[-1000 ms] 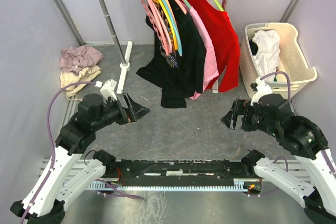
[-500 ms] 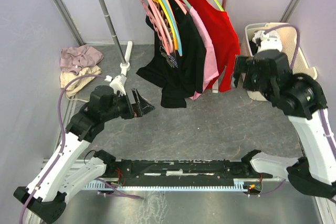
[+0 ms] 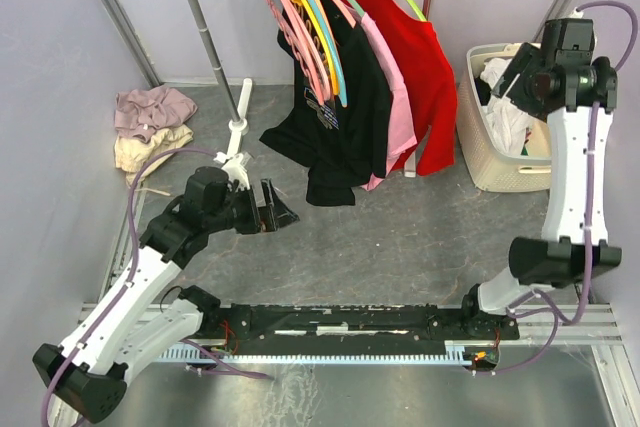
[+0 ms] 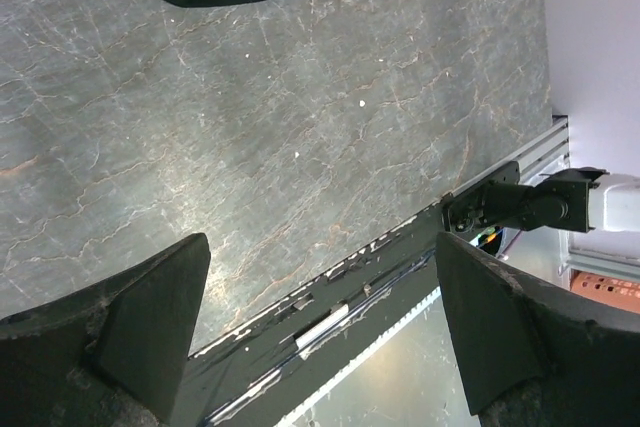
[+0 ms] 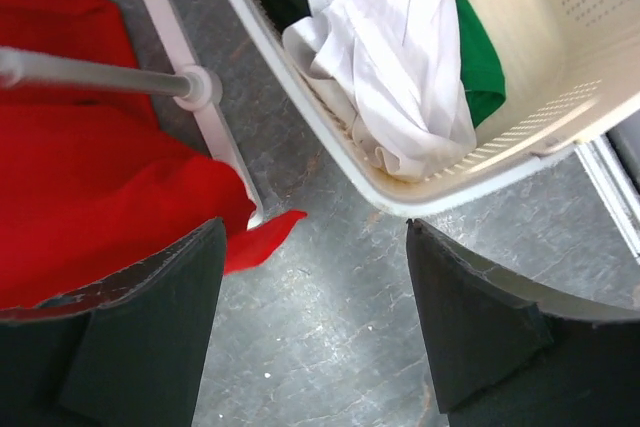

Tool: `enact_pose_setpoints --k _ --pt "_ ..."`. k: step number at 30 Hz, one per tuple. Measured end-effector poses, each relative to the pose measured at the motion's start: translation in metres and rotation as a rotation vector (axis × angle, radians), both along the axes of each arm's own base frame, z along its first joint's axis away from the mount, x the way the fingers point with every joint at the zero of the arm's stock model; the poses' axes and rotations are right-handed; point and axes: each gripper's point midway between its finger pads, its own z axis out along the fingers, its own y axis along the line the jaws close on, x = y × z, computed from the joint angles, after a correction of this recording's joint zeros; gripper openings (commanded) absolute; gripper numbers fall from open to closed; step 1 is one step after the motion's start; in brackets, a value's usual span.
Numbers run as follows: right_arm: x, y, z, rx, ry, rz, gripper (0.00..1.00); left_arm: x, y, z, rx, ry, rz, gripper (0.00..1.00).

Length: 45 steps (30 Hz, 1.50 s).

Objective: Place the t-shirt on the hanger
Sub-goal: Pick up the T-shirt and place it in the bin.

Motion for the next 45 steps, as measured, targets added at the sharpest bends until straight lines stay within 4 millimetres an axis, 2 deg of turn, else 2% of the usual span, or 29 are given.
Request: enact_pose_setpoints --k 4,5,9,15,19,23,25,30,36,39,43,45 --pt "0.030 -0.025 -0.040 0.078 0.083 -0.046 0.76 -0.005 0.004 0.003 0.004 -0.018 -0.004 0.99" --pt "0.033 -0.025 -0.041 0.090 0.081 -0.044 0.75 -0.006 0.004 0.005 -0.001 -0.028 -0.004 0.99" --pt "0.062 -0.045 -0.080 0.145 0.137 -0.074 0.73 -0.011 0.007 0.007 -0.012 -0.049 -0.004 0.99" --pt "0.093 -0.050 -0.126 0.185 0.201 -0.069 0.68 -0.019 0.012 0.006 -0.008 -0.046 -0.003 0.99" --pt "0.105 -0.050 -0.152 0.203 0.241 -0.059 0.65 -0.025 0.015 0.005 -0.001 -0.043 -0.004 0.99" --pt "0.111 -0.052 -0.163 0.194 0.253 -0.059 0.58 -0.029 0.019 0.003 0.021 -0.043 -0.013 0.99" --pt "0.113 -0.055 -0.165 0.183 0.254 -0.063 0.58 -0.030 0.021 0.002 0.027 -0.040 -0.009 0.99" --pt "0.115 -0.064 -0.167 0.137 0.255 -0.074 0.66 -0.031 0.024 0.005 0.025 -0.062 0.004 0.99" --pt "0.119 -0.073 -0.172 0.087 0.262 -0.073 0.63 -0.031 0.027 0.009 0.020 -0.084 0.016 0.99" --pt "0.122 -0.073 -0.184 0.089 0.282 -0.065 0.45 -0.030 0.028 0.008 0.025 -0.086 0.025 0.99" --pt "0.128 -0.070 -0.198 0.106 0.299 -0.045 0.04 -0.029 0.028 0.007 0.030 -0.079 0.027 0.99" --pt "0.128 -0.069 -0.200 0.115 0.301 -0.039 0.01 -0.028 0.027 0.006 0.034 -0.073 0.028 0.99"
